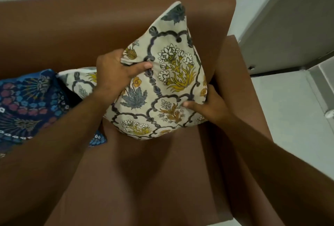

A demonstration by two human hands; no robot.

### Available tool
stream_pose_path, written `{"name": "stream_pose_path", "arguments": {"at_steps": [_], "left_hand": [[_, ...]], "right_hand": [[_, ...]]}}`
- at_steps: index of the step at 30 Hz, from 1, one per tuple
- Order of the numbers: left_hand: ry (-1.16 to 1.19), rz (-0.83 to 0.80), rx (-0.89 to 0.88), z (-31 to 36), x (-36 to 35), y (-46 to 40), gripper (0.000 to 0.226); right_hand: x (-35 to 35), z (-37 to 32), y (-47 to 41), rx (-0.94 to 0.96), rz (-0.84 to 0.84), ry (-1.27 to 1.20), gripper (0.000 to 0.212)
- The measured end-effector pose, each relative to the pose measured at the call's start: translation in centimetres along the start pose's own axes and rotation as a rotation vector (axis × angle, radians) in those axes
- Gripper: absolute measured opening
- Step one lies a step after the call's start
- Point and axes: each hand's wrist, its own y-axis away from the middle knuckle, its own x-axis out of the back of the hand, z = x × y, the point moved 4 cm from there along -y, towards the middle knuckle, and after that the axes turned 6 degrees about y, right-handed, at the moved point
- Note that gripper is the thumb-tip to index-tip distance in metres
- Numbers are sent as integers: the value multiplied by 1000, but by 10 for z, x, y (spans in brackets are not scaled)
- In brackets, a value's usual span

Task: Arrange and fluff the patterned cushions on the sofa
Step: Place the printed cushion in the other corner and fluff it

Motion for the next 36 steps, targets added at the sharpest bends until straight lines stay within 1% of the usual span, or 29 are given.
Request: {"name": "stream_pose_path", "arguments": {"at_steps": [2, 5, 6, 7, 9, 11, 14, 16, 18, 19, 22, 24, 25, 27, 28, 29, 30, 32, 33, 35, 36], "left_hand": [[76, 49, -16, 3, -1, -1, 72], [140, 109, -83, 10, 3, -4, 50], [148, 121, -92, 11, -1, -3, 49], [156, 122, -92, 13, -8, -1, 53], [146, 111, -68, 14, -28, 5, 67], [85, 112, -51, 11, -42, 7, 82], [19, 123, -56, 6, -45, -1, 96], [9, 131, -85, 9, -44, -6, 96], [36, 141, -103, 16, -44, -10, 91], [45, 150, -111, 18, -45, -11, 89], [-12, 107, -106, 17, -49, -15, 92], [-47, 89, -114, 17, -43, -15, 89], [-76, 105, -140, 18, -38, -11, 89], [-131, 177, -187, 24, -29, 10, 98], [-154, 203, -191, 29, -29, 25, 104], [-185, 186, -198, 30, -35, 41, 109], [-244, 124, -205, 28, -44, 55, 114], [-360, -39, -165, 9, -61, 70, 118], [-380, -78, -108, -3, -62, 70, 121], [-365, -74, -1, -18, -54, 62, 128], [-358, -69, 12, -19, -50, 59, 128]], "right_hand": [[-5, -7, -3, 38, 106, 31, 86], [26, -21, 0, 108, 293, 139, 77], [43, -24, 2, 110, 333, 166, 76], [61, -24, 4, 102, 374, 219, 77], [87, -18, 2, 111, 454, 403, 81], [95, -6, -7, 129, 449, 463, 85], [91, 10, -18, 133, 429, 429, 86], [93, 11, -24, 132, 478, 431, 77], [98, 13, -27, 146, 552, 409, 66], [98, 14, -28, 161, 570, 393, 65], [89, 24, -31, 162, 525, 424, 79], [85, 24, -25, 132, 526, 447, 77], [83, 17, -19, 158, 579, 420, 77], [75, -8, -2, 285, 699, 338, 80], [68, -18, 2, 348, 712, 352, 81], [59, -23, 1, 383, 674, 406, 80], [49, -21, -6, 382, 607, 468, 78], [42, 0, -16, 270, 509, 509, 72], [46, 13, -19, 182, 492, 491, 71], [59, 31, -16, 47, 514, 458, 72], [63, 34, -13, 44, 546, 457, 72]]}}
